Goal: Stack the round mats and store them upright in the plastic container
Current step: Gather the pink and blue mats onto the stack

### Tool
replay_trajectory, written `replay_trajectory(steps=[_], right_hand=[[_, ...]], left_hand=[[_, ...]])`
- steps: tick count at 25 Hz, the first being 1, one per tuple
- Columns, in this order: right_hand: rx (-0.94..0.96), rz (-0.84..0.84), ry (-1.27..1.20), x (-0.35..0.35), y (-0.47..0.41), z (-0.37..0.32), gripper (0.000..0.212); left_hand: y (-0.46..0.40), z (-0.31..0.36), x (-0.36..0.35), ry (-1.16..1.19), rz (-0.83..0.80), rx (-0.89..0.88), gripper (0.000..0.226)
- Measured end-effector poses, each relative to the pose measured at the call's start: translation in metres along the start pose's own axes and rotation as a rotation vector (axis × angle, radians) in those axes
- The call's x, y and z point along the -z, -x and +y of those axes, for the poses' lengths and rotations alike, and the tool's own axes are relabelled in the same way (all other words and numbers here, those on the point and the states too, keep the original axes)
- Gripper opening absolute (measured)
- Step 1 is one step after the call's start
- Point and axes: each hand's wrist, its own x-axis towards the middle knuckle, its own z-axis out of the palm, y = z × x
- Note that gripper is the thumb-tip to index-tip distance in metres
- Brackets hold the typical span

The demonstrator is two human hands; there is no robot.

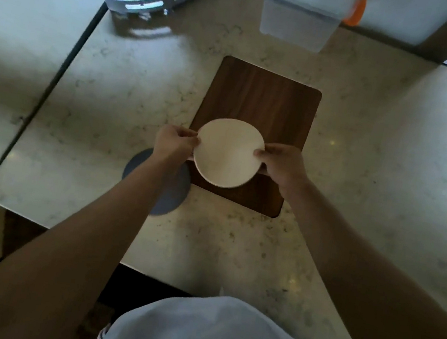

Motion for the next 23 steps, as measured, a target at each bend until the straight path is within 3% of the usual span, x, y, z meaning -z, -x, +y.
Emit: replay_trajectory(steps=[9,12,15,23], right_hand=[[0.094,0.299,0.375,-0.047,-0.015,0.003,0.040],[0.136,0.352,0.498,-0.055,-0.010,0.006,0.033],[0.098,0.411,0.521,-0.060,-0.007,0.004,0.031],[0.067,0.441,0.467,-0.062,0.003,0.000,0.026]], left_hand=[[-0.046,-0.008,0.000,-0.403,0.019,-0.235,0.030],[-0.046,-0.013,0.000,-0.532,-0.046,-0.357,0.022],[-0.047,-0.012,0.000,-0.629,-0.072,-0.412,0.023],[-0.044,-0.013,-0.004,-0.613,-0.041,-0.469,0.020]])
